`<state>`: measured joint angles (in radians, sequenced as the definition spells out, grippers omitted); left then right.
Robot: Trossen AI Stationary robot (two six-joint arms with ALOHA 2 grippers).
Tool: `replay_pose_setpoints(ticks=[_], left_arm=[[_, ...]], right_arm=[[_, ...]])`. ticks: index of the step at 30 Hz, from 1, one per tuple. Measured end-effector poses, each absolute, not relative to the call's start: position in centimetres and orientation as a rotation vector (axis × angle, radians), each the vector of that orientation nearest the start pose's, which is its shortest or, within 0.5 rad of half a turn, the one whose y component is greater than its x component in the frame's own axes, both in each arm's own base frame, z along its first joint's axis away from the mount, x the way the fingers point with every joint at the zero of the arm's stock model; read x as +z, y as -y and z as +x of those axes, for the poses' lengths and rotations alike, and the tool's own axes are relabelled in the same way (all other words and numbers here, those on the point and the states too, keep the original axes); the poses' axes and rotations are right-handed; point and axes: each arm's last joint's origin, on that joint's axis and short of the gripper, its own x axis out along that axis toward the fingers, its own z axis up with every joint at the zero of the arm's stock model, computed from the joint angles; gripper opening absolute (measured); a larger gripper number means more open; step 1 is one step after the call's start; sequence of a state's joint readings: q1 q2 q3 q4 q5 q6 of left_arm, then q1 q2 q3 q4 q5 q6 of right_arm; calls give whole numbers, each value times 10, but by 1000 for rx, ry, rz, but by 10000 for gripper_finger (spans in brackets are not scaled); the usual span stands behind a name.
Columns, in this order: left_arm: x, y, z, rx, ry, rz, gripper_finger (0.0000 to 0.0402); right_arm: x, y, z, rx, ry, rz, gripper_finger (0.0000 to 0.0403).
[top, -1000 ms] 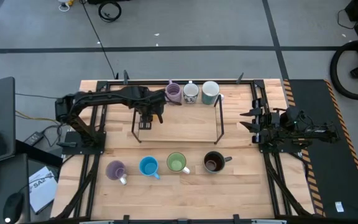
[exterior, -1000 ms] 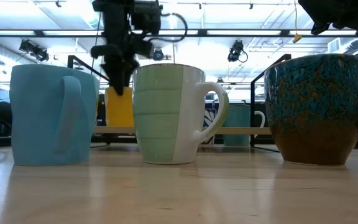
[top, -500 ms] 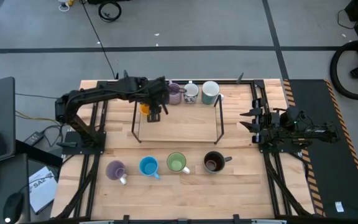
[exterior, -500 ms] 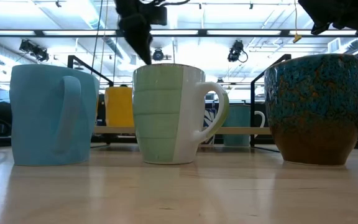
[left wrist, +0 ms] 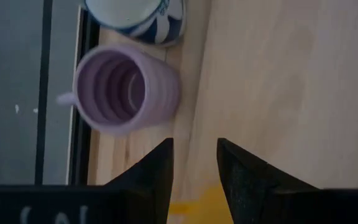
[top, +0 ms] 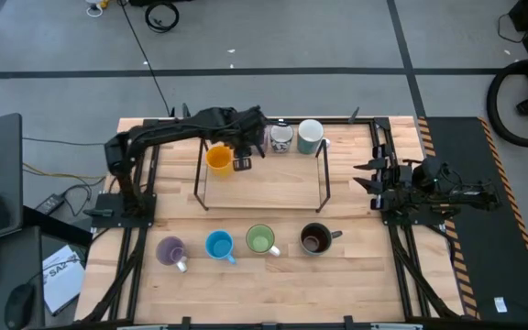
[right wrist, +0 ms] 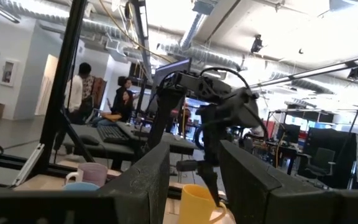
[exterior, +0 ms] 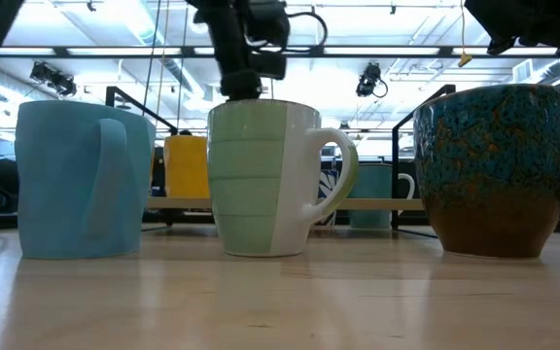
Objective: Place coffee mugs
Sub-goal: Put the light violet mug on the shelf
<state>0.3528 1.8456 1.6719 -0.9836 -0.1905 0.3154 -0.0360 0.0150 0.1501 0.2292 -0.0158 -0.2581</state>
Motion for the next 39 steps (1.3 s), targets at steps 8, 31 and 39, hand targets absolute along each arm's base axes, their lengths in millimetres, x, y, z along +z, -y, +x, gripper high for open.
replay_pose_setpoints(ticks=[8, 31, 39], left_arm=[[274, -160, 375, 275, -1276, 235, 135], [239, -199, 392, 297, -1166, 86, 176], [234, -201, 392, 375, -1200, 80, 176]], right_arm=[[234, 2, 81, -65, 360, -263, 144], [234, 2, 81, -62, 358, -262, 144], [234, 2, 81, -61, 355, -263, 144]])
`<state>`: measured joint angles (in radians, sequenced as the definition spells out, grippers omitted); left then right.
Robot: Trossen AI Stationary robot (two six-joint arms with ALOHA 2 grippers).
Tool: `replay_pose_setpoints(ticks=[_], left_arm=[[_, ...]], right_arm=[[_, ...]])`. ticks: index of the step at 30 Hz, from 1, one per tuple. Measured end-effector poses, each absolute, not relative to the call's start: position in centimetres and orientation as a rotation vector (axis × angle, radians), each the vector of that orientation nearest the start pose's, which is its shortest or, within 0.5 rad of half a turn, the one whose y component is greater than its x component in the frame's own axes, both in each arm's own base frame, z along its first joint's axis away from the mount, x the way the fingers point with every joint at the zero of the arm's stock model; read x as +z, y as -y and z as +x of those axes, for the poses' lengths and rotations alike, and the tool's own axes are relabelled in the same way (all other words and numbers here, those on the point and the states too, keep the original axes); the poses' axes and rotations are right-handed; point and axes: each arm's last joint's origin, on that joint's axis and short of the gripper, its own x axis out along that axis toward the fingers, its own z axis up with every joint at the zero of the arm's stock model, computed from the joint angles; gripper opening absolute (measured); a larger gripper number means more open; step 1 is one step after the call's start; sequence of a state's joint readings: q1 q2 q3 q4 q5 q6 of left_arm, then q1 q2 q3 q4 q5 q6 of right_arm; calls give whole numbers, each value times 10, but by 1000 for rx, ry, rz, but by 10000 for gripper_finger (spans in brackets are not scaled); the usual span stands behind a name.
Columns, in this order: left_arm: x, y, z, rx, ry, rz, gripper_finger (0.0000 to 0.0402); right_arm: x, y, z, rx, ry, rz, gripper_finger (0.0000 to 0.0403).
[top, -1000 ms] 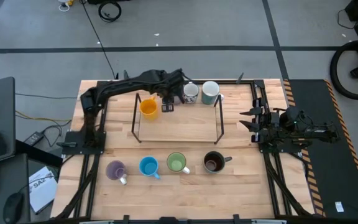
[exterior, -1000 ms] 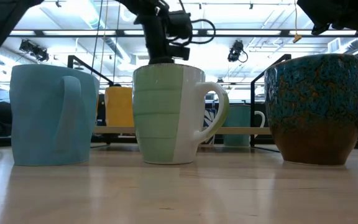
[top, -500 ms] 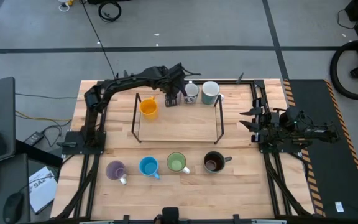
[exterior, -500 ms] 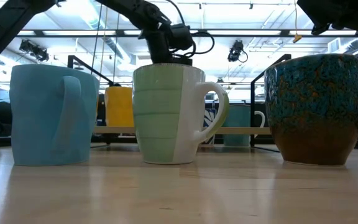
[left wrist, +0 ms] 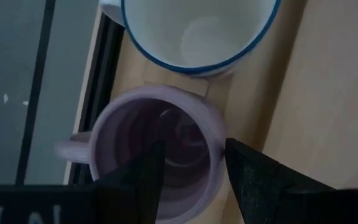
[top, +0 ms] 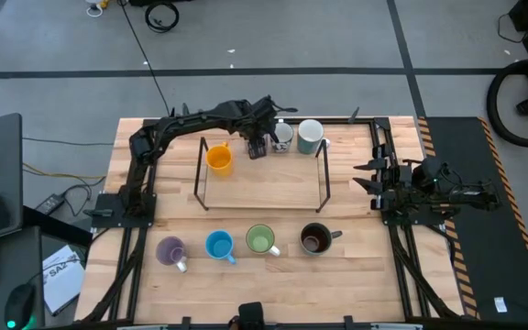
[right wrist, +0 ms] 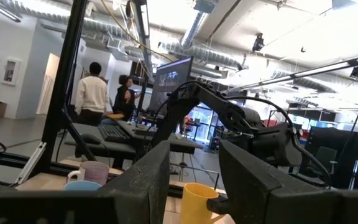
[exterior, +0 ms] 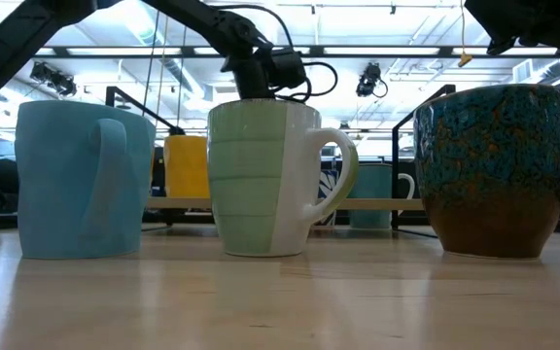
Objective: Place coffee mugs
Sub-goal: Put the light violet mug on the shelf
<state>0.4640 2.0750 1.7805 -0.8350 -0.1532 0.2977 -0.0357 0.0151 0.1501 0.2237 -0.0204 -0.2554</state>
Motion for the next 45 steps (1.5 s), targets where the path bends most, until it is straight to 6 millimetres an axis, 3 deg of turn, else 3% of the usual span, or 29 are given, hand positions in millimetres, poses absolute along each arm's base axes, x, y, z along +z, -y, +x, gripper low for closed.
replay_pose_setpoints(ticks=[13, 26, 35, 40, 45], left_arm=[[224, -201, 393, 357, -1234, 60, 148], [218, -199, 389, 326, -1287, 44, 27], [219, -195, 386, 304, -1330, 78, 24], [227, -178, 384, 246, -1414, 242, 24], [252, -156, 382, 165, -1409, 438, 24]], right_arm=[[234, 2, 81, -61, 354, -262, 144], [234, 2, 81, -61, 354, -262, 144], [234, 2, 81, -61, 354, -264, 144], [234, 2, 81, -61, 354, -264, 144], [234, 2, 81, -61, 354, -264, 144]])
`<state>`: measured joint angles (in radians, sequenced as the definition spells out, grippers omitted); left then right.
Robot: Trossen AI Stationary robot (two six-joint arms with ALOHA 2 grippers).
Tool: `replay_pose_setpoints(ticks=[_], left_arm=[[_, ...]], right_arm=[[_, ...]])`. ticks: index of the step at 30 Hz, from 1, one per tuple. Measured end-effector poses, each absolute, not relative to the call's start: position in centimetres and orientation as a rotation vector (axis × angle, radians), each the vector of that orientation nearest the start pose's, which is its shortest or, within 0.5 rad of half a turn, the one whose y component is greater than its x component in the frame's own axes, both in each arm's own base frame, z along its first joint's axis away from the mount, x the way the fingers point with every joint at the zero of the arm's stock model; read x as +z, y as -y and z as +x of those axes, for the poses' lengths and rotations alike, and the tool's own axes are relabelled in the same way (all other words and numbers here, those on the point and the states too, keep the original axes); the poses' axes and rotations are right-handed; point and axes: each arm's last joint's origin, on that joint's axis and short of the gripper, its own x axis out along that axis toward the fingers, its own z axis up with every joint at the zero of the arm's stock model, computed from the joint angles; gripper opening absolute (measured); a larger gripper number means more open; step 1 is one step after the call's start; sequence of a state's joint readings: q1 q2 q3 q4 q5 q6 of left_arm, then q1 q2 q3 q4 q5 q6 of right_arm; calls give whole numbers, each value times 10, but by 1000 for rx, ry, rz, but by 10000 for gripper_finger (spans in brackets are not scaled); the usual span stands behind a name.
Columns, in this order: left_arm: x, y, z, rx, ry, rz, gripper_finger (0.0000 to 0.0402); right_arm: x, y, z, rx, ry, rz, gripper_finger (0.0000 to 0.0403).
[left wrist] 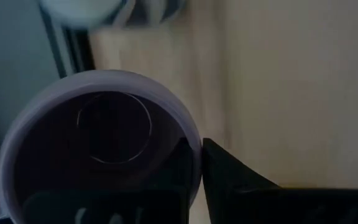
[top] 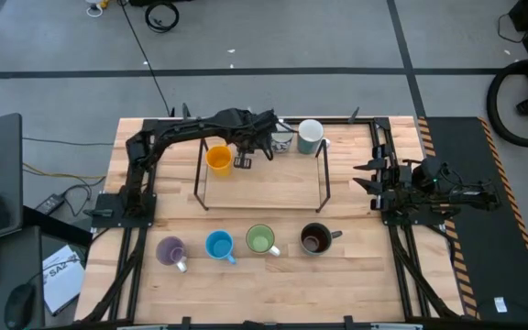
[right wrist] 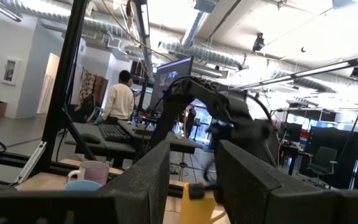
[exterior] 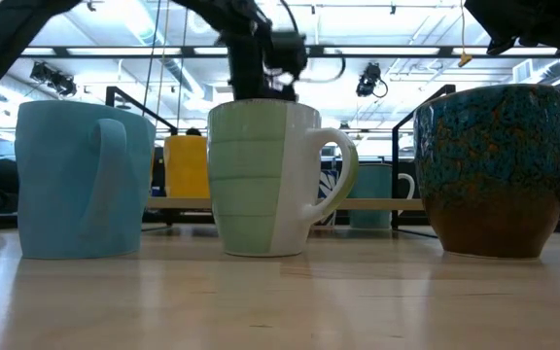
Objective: Place coffee mugs
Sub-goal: Put the light violet mug on the shelf
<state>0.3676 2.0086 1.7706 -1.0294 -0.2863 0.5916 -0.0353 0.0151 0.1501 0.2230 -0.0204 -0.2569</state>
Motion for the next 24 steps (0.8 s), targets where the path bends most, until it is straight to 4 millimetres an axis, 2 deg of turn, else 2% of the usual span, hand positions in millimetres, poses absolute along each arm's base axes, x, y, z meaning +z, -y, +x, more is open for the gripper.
replay_pose_setpoints(ticks=[4, 9, 12, 15, 24], left_arm=[[275, -145, 372, 39, -1335, 429, 24], [296, -132, 357, -29, -1336, 453, 24], [299, -123, 356, -35, -1342, 435, 24], [299, -116, 356, -60, -1327, 338, 24], [299, -103, 361, -59, -1278, 182, 24]], right_arm=[[234, 2, 81, -60, 354, -264, 144], [234, 2, 81, -60, 354, -262, 144], [234, 2, 81, -60, 353, -262, 144], [234, 2, 81, -61, 354, -263, 144], [235, 2, 81, -62, 364, -265, 144]])
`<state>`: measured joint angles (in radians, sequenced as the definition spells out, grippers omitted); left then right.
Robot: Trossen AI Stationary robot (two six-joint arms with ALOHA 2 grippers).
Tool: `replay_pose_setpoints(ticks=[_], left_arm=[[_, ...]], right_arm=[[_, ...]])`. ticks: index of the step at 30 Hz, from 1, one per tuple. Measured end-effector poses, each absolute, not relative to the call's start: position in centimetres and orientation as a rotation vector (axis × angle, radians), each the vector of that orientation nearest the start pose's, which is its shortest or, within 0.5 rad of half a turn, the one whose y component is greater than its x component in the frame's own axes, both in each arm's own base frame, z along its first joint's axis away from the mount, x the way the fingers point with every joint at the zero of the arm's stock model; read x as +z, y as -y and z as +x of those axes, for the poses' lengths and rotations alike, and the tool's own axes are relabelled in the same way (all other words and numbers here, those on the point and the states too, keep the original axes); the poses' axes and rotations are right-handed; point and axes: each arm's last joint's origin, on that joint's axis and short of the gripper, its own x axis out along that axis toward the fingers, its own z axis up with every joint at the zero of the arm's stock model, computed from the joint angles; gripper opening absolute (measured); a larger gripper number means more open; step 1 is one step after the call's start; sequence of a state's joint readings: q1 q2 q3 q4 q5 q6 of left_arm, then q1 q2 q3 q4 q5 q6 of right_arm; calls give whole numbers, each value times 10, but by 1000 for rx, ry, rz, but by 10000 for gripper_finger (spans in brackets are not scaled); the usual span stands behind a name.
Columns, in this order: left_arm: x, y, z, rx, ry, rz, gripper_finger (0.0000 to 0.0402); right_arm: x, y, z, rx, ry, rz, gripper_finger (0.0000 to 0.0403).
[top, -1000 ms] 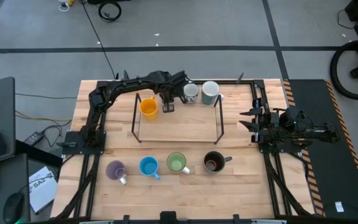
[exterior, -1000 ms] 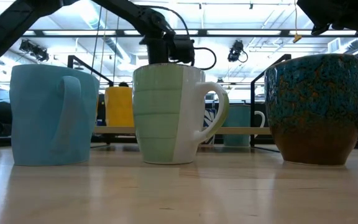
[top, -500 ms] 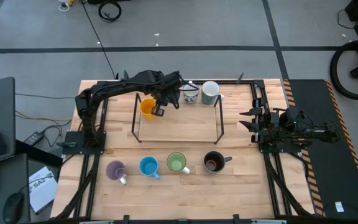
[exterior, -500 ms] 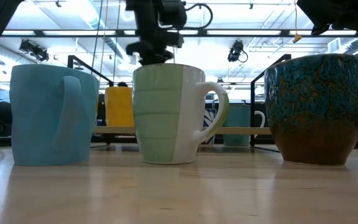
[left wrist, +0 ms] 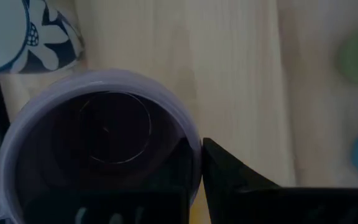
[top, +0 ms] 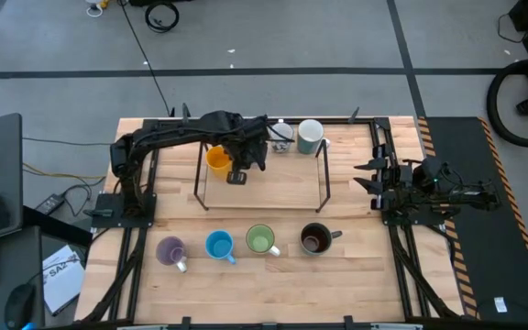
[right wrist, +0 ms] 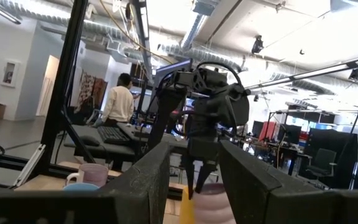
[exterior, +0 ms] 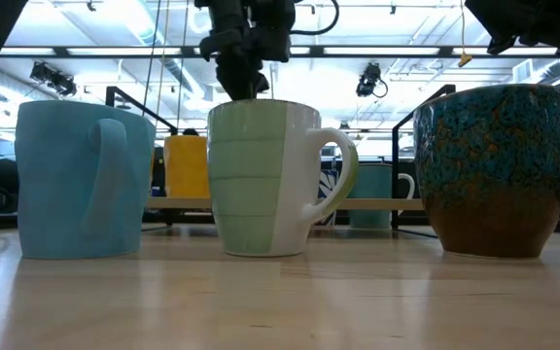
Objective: Place coffee mugs
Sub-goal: Put the light violet mug on the shelf
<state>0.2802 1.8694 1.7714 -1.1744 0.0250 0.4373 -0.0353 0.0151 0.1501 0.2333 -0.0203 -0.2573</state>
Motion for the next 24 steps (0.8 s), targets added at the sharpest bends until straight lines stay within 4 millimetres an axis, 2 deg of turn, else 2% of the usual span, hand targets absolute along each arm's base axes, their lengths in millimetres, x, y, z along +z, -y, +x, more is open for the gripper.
replay_pose_setpoints(ticks=[14, 24], left_arm=[[275, -109, 372, -116, -1299, 1, 24], [272, -125, 366, -138, -1305, -81, 24]], right_arm=[[235, 2, 81, -55, 370, -270, 144], [235, 2, 81, -52, 369, -269, 144]])
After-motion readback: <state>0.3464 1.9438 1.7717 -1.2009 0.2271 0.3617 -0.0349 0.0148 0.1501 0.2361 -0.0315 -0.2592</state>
